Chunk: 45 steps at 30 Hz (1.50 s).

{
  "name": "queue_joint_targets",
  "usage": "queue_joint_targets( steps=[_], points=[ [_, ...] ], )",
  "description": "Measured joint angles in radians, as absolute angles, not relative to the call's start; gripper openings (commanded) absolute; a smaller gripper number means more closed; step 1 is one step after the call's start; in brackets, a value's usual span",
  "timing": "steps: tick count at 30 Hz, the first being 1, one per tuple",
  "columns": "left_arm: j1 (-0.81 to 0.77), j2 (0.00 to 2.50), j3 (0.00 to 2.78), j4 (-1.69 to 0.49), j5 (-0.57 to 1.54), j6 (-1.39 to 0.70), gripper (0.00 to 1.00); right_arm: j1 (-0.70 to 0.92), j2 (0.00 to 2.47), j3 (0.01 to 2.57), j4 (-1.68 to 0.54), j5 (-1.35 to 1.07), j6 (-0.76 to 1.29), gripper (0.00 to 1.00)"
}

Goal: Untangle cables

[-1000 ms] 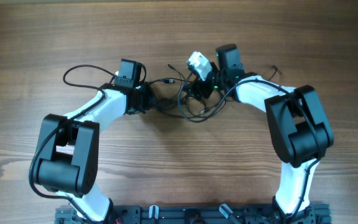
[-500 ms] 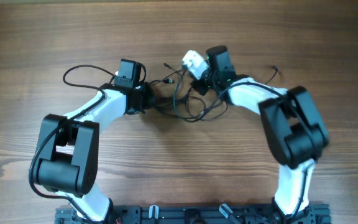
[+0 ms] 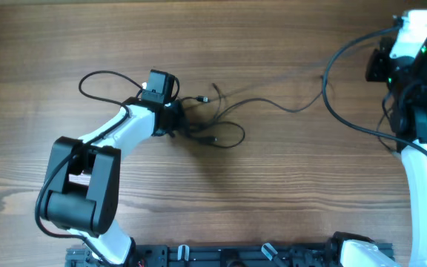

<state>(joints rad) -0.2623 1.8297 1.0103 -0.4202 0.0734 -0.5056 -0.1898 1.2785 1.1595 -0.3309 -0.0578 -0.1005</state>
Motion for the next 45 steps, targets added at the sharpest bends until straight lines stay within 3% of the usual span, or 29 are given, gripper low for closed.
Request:
queue_joint_targets(
  steps=[1,3,9,10,11,12,15,16,17,18,23,26,30,32,35,40,45],
  points=[
    [-0.262,1.815,1.011,-0.466,0.076,-0.467,0.33,-0.193,1.279,1.159,-0.338,-0.053,-0.097,0.04],
    [-0.252,1.762,1.009,-0.517,0.066,-0.421,0.47,-0.21,1.273,1.159,-0.334,-0.035,-0.072,0.04],
    [-0.229,1.466,1.007,-0.509,0.126,-0.383,0.7,-0.232,1.262,1.161,-0.378,-0.017,-0.06,0.04],
    [-0.229,1.44,1.007,-0.507,0.137,-0.381,0.78,-0.232,1.262,1.161,-0.385,-0.018,-0.06,0.04],
    [-0.229,1.419,1.007,-0.505,0.146,-0.379,0.96,-0.232,1.262,1.161,-0.39,-0.018,-0.06,0.04],
    [-0.229,1.407,1.007,-0.497,0.154,-0.377,1.0,-0.232,1.262,1.161,-0.392,-0.018,-0.06,0.04],
    [-0.229,1.405,1.007,-0.488,0.159,-0.379,1.0,-0.232,1.262,1.161,-0.416,-0.018,-0.06,0.05],
    [-0.229,1.406,1.007,-0.488,0.159,-0.379,1.0,-0.232,1.262,1.162,-0.435,-0.019,-0.056,0.15],
    [-0.229,1.408,1.007,-0.487,0.162,-0.379,1.0,-0.232,1.262,1.162,-0.458,-0.018,-0.048,0.34],
    [-0.229,1.41,1.007,-0.486,0.162,-0.379,1.0,-0.232,1.262,1.162,-0.5,-0.017,-0.011,1.0],
    [-0.229,1.438,1.007,-0.486,0.162,-0.379,1.0,-0.233,1.277,1.164,-0.608,-0.074,0.157,1.0],
    [-0.229,1.44,1.007,-0.476,0.162,-0.379,1.0,-0.188,1.327,1.164,-0.592,-0.402,0.052,1.0],
    [-0.229,1.44,1.007,-0.463,0.147,-0.417,1.0,0.08,1.512,1.166,-0.487,-0.591,-0.159,1.0],
    [-0.229,1.441,1.007,-0.463,0.124,-0.467,1.0,0.236,1.605,1.166,-0.364,-0.547,-0.226,0.97],
    [-0.229,1.441,1.007,-0.471,0.105,-0.518,1.0,0.429,1.743,1.168,-0.218,-0.412,-0.344,0.78],
    [-0.229,1.442,1.007,-0.521,0.072,-0.648,1.0,0.508,1.952,1.167,0.034,-0.315,-0.57,0.78],
    [-0.229,1.443,1.007,-0.52,0.049,-0.699,1.0,0.509,2.108,1.168,0.192,-0.415,-0.609,0.75]
  ],
)
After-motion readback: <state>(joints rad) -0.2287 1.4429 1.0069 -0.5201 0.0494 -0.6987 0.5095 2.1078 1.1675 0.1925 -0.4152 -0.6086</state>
